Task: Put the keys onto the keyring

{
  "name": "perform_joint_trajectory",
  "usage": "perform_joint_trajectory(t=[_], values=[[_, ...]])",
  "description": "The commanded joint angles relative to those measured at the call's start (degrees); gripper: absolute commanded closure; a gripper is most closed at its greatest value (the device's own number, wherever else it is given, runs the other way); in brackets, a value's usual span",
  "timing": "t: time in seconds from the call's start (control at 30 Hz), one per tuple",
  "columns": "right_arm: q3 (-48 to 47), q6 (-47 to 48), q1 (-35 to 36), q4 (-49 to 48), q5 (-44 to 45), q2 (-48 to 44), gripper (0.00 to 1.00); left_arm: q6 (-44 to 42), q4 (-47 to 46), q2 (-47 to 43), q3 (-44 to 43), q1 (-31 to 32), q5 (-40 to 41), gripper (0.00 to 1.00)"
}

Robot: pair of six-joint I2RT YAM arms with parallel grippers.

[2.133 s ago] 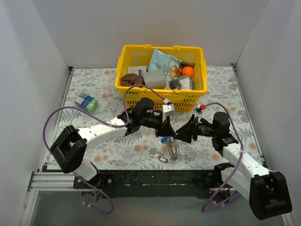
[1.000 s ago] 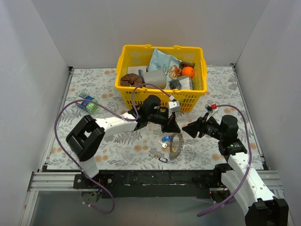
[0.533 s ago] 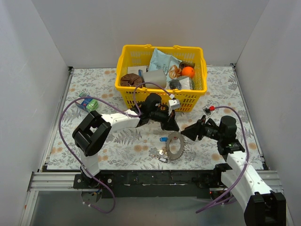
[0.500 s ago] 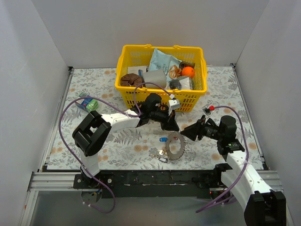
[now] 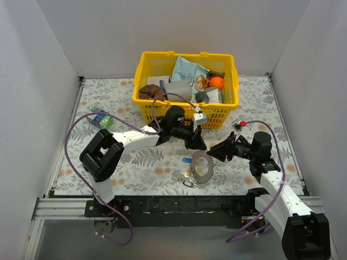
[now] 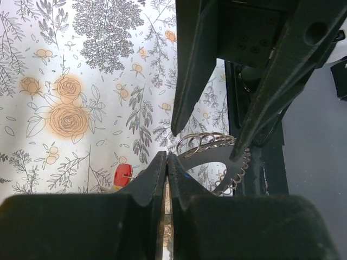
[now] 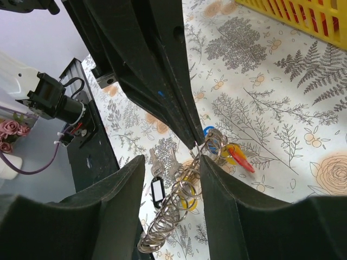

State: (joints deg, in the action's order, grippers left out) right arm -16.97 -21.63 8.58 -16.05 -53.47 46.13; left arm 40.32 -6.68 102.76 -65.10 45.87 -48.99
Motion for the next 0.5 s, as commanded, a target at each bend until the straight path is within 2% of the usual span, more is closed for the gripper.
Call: perform_joint_trajectory(t=[0.0, 0.47], values=[[0.36, 0.53, -0.40, -3.98, 0.65, -0.08, 0.48, 0.03, -0.18, -4.76, -0.90, 0.10, -2.60, 1.00], [2.20, 1.59, -0.32, -10.05, -3.39, 1.07, 0.51, 0.38, -0.53, -7.13, -0.47, 0.10, -5.85, 1.00]])
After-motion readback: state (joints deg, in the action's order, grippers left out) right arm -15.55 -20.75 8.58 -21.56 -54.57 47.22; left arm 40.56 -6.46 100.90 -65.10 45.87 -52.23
